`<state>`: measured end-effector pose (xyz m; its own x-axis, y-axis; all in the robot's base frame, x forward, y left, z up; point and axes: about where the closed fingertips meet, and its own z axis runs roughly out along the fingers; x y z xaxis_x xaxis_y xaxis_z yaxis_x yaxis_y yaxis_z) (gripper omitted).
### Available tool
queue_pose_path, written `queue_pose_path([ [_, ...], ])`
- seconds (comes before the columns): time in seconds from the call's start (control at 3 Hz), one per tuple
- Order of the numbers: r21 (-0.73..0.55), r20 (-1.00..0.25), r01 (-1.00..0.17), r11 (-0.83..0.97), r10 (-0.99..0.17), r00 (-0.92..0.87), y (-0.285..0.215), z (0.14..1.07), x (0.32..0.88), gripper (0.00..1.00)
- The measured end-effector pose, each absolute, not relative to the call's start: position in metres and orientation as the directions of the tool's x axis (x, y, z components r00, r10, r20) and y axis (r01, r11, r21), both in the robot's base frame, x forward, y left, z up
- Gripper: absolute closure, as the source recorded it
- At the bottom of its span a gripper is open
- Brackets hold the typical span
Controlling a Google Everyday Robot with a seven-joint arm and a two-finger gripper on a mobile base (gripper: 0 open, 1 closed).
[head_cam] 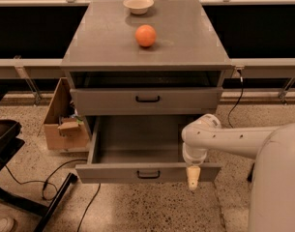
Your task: Open middle drawer
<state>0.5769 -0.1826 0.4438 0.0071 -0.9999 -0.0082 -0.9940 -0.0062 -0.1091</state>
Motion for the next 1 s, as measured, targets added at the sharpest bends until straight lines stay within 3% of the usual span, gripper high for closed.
queue_pose_path([
  [0.33, -0.109, -0.008, -0.994, -0.006, -1.0, 0.007, -0.183, 0.444, 0.577, 0.0],
  [1.0, -0.001, -0.032, -1.0, 0.021, -0.999, -0.021, -0.192, 0.397, 0.51, 0.41],
])
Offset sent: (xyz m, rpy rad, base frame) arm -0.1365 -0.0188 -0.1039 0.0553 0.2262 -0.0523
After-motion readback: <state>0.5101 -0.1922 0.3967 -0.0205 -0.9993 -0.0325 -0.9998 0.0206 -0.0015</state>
